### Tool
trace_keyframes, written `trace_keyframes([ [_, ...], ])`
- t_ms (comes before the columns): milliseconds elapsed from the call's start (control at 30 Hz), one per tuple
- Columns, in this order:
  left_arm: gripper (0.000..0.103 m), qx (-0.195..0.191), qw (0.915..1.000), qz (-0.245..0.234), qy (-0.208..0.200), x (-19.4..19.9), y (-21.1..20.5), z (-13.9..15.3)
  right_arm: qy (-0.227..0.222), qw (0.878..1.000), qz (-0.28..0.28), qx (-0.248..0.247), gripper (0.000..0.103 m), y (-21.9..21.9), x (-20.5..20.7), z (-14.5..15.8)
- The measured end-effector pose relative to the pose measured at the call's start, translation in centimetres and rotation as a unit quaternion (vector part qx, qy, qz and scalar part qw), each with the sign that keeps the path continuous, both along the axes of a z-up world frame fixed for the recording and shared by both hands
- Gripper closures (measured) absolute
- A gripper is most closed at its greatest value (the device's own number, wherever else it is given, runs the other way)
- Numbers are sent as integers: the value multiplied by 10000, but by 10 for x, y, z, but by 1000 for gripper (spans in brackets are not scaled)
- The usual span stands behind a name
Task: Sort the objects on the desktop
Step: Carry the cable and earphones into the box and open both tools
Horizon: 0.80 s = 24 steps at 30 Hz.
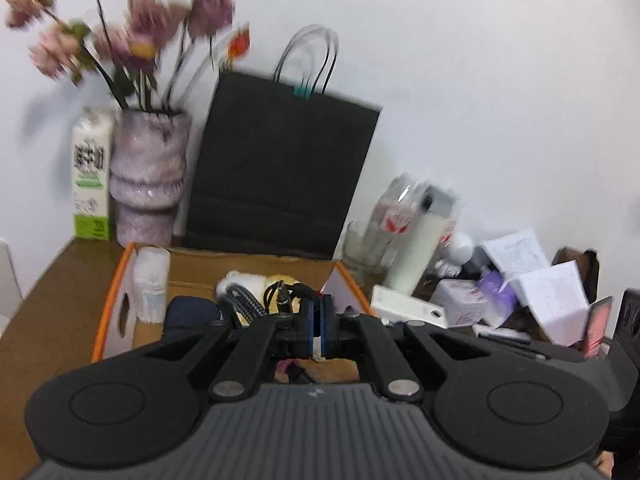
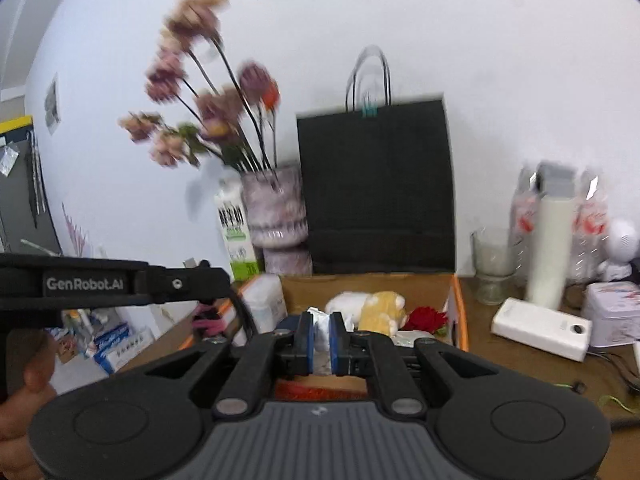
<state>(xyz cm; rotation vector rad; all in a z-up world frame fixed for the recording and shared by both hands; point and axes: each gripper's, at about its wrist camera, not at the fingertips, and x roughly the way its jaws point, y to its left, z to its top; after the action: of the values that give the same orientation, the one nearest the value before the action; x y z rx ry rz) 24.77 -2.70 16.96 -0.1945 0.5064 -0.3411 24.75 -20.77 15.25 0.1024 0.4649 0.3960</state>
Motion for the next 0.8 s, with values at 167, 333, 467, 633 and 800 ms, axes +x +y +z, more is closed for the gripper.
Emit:
trace_keyframes([
  [167, 100, -210, 9969, 75, 748, 78, 0, -41, 923, 9954, -154, -199, 96, 13, 84, -38],
  [333, 99, 513, 9905, 266, 1246, 105, -10, -86, 1665, 9849, -263, -403, 94, 30, 124, -79],
  [467, 84, 1024, 9845, 390, 1370, 97, -14, -98, 1821, 9797, -494, -675, 70, 36, 126, -86],
  [633, 42, 938, 9851, 909, 1116, 71, -4, -88, 1721, 9823, -588, -440, 57, 23, 113, -67],
  [800, 16, 1074, 9786, 1433, 1011, 57, 0, -73, 1481, 9836, -774, -675, 22, 14, 107, -47],
])
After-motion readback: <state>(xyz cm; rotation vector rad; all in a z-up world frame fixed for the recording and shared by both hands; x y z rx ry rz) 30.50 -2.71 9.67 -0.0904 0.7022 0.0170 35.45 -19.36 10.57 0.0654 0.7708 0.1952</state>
